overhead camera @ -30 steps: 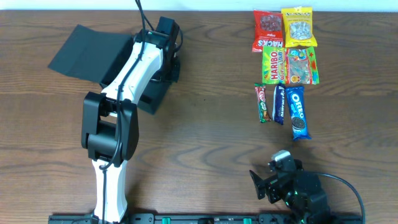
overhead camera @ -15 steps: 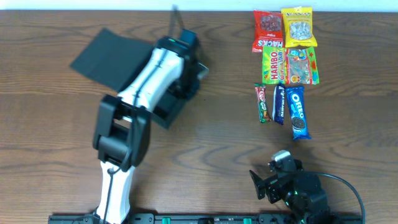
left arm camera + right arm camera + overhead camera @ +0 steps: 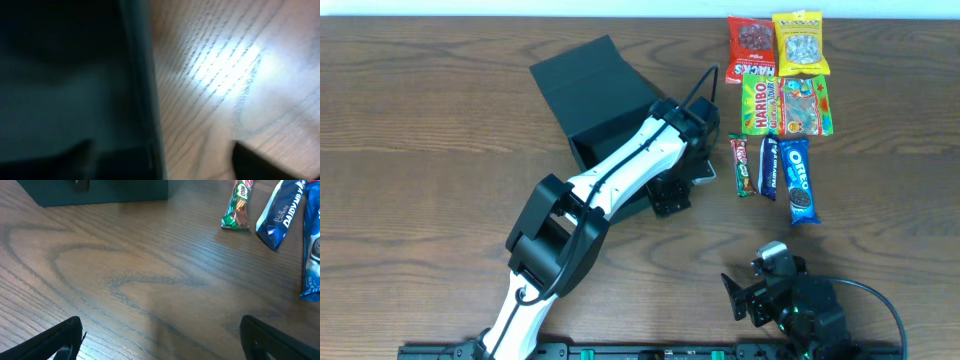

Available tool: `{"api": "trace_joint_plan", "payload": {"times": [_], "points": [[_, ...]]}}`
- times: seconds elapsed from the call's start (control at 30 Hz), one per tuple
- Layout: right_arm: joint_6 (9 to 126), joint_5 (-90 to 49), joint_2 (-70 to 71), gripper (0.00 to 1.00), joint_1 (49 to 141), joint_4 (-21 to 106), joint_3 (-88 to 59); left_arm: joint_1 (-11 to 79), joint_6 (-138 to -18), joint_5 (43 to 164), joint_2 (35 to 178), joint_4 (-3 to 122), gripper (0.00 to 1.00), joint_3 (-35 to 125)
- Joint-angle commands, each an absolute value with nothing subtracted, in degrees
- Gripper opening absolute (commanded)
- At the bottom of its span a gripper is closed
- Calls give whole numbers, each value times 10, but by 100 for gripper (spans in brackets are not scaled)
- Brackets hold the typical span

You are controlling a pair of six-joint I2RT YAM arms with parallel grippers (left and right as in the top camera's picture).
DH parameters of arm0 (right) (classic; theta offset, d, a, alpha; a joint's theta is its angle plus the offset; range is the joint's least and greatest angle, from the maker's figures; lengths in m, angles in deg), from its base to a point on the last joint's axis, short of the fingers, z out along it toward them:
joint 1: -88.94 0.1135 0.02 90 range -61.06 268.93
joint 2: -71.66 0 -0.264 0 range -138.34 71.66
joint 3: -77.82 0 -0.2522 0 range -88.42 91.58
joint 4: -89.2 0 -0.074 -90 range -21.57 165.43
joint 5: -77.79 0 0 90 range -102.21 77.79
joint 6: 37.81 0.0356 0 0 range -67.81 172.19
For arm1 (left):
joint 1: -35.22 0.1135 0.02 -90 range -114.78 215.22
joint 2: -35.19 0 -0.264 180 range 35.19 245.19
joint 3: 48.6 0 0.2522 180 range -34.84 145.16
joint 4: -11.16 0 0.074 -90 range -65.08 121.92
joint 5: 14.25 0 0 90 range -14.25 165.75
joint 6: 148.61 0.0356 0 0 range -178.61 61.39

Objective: Pack container
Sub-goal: 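Drag the black box with the left gripper toward the table center, then push the box edge with the left gripper to straighten it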

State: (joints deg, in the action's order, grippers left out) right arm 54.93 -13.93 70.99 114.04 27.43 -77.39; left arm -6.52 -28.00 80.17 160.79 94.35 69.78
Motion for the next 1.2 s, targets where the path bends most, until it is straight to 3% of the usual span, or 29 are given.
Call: {"api": "trace_joint_plan", "payload": {"times": [0.0,0.23,0.37,0.5,0.73,1.17], "points": [[549,-141,713,99,1146,274,-778,-57,-314,792,1604,949,95,709],[549,-141,713,99,1146,274,-778,-22,-444,748,1511,952,95,804],[549,-141,713,99,1146,274,-778,27,-705,630,1461,978,95,812],[549,-141,713,99,1146,274,-778,110,-840,682,1455,1048,95,807],[549,-141,713,99,1146,274,-778,198,-890,773,1455,983,95,684],[549,-141,713,99,1146,274,-778,190,-951,811,1456,763,95,467]]}}
